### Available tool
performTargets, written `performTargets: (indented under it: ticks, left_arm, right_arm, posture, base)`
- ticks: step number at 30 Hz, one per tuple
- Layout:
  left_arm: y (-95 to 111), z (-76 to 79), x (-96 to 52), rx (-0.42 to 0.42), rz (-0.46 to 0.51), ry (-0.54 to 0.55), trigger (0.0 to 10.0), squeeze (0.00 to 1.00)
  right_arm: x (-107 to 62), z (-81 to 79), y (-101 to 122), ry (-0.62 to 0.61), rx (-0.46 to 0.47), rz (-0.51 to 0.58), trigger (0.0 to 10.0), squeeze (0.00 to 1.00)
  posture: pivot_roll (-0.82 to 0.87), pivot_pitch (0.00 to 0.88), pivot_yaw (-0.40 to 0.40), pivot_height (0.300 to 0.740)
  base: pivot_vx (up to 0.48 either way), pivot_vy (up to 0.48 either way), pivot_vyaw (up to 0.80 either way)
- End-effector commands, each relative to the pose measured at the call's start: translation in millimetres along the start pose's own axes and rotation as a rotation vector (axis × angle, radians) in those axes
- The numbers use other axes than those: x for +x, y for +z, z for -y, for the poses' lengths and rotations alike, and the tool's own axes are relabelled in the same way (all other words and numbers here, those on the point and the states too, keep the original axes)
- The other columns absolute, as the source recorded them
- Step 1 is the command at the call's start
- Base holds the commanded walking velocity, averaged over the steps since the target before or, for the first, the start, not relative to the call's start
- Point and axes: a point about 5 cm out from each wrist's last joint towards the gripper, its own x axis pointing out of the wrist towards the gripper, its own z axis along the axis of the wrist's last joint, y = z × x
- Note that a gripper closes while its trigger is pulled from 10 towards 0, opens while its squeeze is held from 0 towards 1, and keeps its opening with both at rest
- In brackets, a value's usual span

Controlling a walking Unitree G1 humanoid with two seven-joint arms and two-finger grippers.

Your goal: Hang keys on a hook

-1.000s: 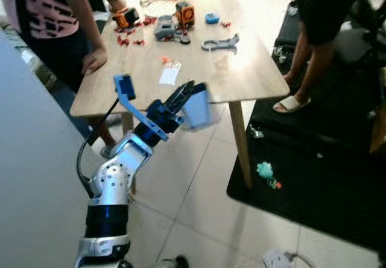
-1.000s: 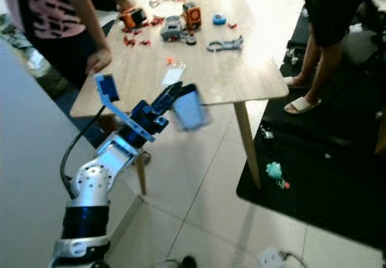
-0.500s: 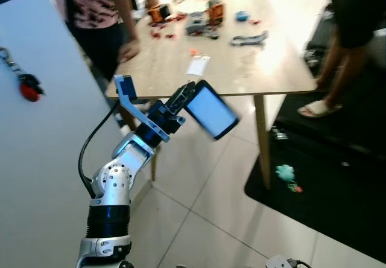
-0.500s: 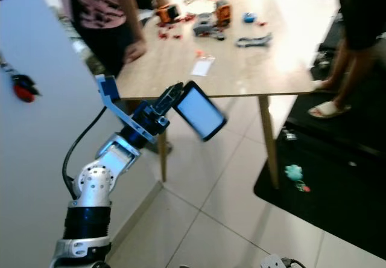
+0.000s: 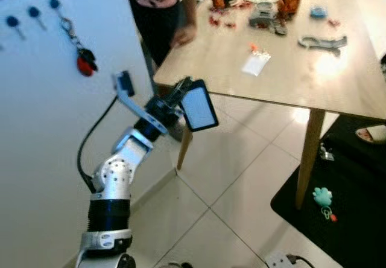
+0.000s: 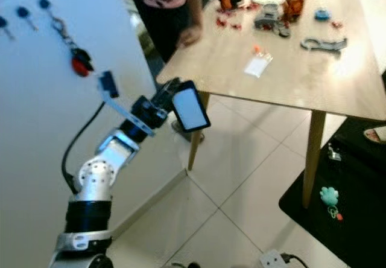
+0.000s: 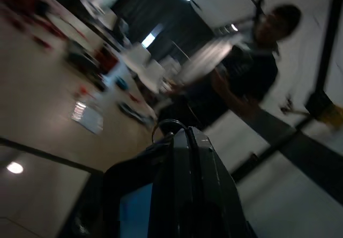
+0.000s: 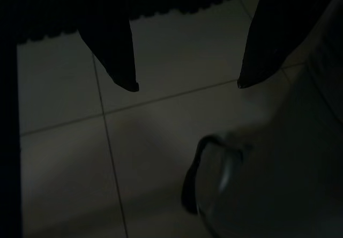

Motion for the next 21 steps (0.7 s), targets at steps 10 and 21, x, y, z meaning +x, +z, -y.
performTargets:
  ticks: [10,21]
  left_arm:
    - [1.8,-4.6,-1.2,0.006,0.02,0.026,10.0,0.0]
    - [5.4,-4.9,0.2,0.016,0.037,0.026,10.0,0.0]
  right_arm:
    - [-0.1,-4.6,-5.5,0.017,0.0,-0.013,10.0,0.0]
    - [0.1,-0.3,1.6,0.008,0.001,0.011,10.0,0.0]
  posture:
    - [-0.19,0.104,0.112,0.74]
    - [-0.19,0.104,0.112,0.74]
  base:
    - [0.0,0.0,0.73]
    - [0.0,0.0,0.73]
